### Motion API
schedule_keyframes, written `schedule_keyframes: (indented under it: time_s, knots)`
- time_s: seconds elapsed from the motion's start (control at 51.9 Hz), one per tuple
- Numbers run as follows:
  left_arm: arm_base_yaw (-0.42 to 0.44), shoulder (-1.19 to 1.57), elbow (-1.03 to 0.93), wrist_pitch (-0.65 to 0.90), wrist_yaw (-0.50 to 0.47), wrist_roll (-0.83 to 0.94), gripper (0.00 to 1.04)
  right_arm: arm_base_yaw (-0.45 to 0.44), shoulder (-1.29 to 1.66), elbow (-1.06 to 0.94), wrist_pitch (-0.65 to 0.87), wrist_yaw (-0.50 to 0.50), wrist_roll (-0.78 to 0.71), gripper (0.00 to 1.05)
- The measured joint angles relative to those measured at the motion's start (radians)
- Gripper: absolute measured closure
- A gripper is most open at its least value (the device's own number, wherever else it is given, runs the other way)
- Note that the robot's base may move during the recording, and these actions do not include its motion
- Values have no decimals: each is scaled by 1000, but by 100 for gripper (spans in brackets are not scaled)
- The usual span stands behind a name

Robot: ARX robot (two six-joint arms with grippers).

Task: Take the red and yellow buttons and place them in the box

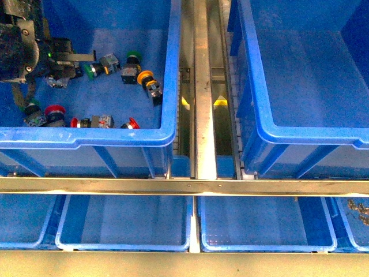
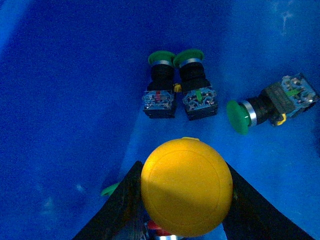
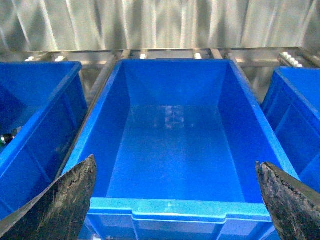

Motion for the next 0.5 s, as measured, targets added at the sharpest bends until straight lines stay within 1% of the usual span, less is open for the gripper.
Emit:
schedule_keyframes:
  time_s: [0.289,0.501]
  knots:
    - [-11,-220,-185,28,-16,-1,71,0,0,0,0,0,0,7]
    - [-16,-475,-374,38,16,-3,71,0,0,0,0,0,0,7]
